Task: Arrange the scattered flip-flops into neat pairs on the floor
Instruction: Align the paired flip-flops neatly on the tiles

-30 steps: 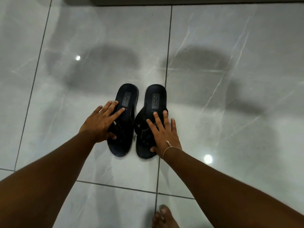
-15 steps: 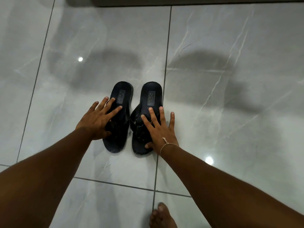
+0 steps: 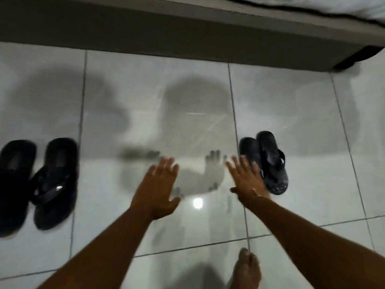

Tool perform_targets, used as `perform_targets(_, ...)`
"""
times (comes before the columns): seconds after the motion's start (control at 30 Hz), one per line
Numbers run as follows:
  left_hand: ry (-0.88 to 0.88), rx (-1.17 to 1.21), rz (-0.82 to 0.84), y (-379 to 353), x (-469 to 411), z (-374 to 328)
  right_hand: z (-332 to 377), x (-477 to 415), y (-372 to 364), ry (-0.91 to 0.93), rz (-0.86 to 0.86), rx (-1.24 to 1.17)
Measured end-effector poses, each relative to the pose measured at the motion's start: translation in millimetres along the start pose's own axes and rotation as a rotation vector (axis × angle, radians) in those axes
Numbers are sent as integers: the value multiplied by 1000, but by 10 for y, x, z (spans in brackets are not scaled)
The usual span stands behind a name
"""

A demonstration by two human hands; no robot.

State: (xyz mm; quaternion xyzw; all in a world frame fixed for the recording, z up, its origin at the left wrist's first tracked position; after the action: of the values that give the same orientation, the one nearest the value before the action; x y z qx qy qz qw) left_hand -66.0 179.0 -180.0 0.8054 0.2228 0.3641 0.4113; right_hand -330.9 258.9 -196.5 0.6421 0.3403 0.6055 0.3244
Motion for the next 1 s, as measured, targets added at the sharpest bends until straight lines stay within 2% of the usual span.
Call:
perform_targets(0.13,-56,26,28,-550,-1048,-1306,-1625,67,-311,-102,116,65)
perform_targets(0.27,-50,71,74,-1044,-1900,-2126,-2359,-72,-698,-31,250,41)
perform_targets(0.37,-67,-42,145,-1396,-2166,-2344,-2392,-123,-992,-28,208,-113)
perform_targets(0.47,-76,-165,103,-1576,-2194,-2324,-2424,-98,-1186,-54,121,-210)
perform_targets(0.7,-106,-209,109,-1551,-2186,-2344,-2546,114,-1332,-78,108,-228)
perform_targets(1.0,-87,-228,108,-1564,-2113,-2368,-2253,200,-1440,-71,91,-228)
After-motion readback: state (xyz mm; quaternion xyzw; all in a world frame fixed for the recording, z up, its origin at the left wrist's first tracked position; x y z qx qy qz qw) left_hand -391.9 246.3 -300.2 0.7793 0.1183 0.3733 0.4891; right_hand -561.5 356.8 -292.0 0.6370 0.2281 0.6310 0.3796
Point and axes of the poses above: each hand's wrist, its own x-axis away from the middle knuckle, its own y-axis out of the back of the hand, z = x × y, the point moved 4 cm from there along -x, towards the middle knuckle, and after that the axes turned 6 degrees about y, right-handed, at the moved point
